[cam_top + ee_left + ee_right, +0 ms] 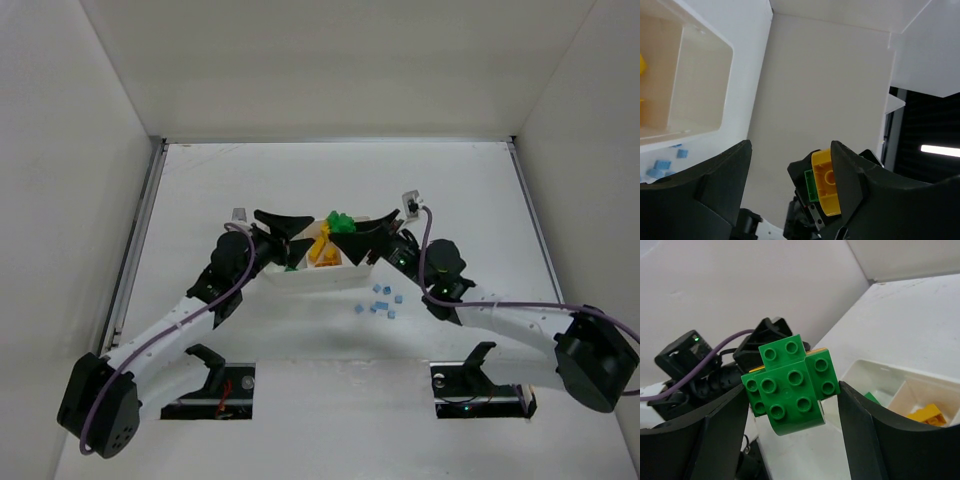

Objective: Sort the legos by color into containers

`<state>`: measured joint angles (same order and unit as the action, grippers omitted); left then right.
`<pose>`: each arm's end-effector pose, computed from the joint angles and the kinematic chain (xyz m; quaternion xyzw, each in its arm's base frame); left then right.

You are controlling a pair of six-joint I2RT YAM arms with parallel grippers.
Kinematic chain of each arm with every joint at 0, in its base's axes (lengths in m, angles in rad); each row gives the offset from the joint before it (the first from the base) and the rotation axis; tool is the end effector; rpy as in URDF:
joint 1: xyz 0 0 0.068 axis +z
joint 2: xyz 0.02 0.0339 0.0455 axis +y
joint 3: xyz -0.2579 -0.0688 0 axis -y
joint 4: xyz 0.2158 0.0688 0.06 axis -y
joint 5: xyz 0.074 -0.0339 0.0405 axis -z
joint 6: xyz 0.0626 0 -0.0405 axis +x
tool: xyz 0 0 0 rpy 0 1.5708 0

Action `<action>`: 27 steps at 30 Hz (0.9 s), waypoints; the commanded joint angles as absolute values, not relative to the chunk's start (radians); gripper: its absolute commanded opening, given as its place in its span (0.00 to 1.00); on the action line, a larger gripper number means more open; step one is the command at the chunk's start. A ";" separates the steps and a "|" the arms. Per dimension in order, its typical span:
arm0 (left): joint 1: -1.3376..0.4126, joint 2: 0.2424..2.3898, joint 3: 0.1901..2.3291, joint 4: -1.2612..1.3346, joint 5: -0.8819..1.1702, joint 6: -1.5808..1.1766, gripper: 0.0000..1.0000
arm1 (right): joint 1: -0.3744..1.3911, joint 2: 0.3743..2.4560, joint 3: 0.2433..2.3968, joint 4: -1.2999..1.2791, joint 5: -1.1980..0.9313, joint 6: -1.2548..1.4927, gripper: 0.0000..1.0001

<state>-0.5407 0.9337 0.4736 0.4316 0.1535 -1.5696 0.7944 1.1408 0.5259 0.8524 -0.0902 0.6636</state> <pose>0.1857 -0.1227 0.2749 -0.3053 0.6487 -0.6317 0.2948 0.1753 0.1865 0.3045 -0.0757 0.6141 0.5438 0.5670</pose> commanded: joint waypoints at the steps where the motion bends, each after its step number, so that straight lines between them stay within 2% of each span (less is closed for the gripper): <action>1: -0.530 0.953 0.459 0.598 0.233 -1.738 0.62 | 0.772 1.179 0.531 1.052 -0.193 0.658 0.51; 10: -0.513 0.989 0.426 0.725 0.296 -1.848 0.64 | 0.728 1.282 0.528 1.156 -0.287 0.649 0.50; 18: -0.519 1.045 0.426 0.796 0.341 -1.876 0.62 | 0.731 1.391 0.551 1.256 -0.313 0.680 0.49; 27: -0.513 1.074 0.422 0.822 0.350 -1.885 0.45 | 0.726 1.427 0.542 1.293 -0.302 0.689 0.48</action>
<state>-0.5152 1.0695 0.4313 0.7250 0.3313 -1.8690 0.7315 1.4258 0.5262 1.1980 -0.2874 0.6823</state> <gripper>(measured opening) 0.466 0.723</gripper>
